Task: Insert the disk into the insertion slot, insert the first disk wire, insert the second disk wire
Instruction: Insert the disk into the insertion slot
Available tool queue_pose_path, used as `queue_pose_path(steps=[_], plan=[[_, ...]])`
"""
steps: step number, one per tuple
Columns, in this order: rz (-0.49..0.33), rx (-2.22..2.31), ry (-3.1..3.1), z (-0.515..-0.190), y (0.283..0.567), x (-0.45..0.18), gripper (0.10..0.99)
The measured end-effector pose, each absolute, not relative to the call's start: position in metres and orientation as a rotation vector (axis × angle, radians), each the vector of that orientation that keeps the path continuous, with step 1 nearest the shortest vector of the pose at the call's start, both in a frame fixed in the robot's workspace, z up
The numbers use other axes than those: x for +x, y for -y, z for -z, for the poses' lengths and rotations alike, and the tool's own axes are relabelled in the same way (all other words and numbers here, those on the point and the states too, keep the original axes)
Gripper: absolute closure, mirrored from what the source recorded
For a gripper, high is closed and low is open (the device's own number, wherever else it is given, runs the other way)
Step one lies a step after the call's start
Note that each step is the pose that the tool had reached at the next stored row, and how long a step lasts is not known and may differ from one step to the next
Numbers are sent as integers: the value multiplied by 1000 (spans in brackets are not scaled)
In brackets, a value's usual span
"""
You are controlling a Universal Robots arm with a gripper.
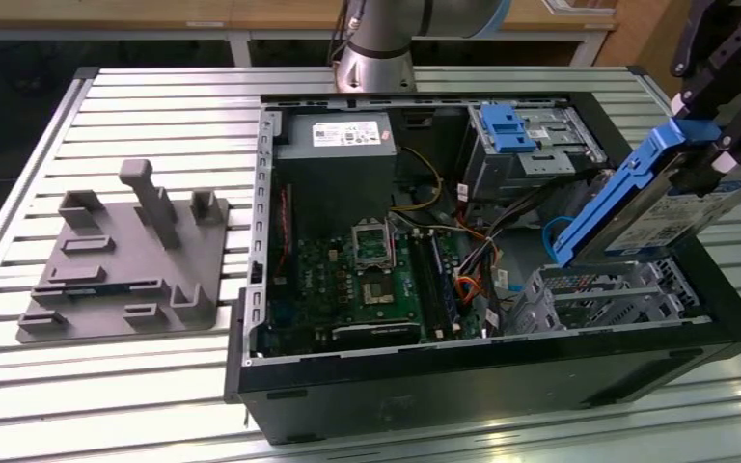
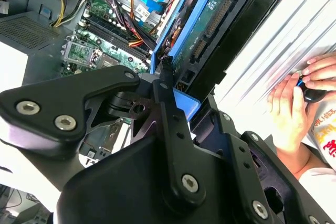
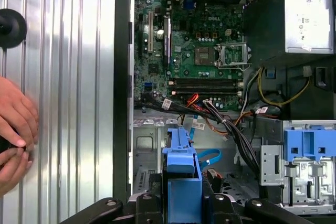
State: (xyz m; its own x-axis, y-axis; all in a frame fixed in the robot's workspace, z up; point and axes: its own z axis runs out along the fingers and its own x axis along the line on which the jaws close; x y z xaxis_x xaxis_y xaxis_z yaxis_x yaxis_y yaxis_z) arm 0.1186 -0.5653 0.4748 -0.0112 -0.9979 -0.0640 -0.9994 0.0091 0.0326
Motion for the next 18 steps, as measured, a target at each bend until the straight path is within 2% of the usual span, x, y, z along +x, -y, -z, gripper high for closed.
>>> queue_pose_path(steps=[18], plan=[[-107,-2197,-2212,-472,565,120,722]])
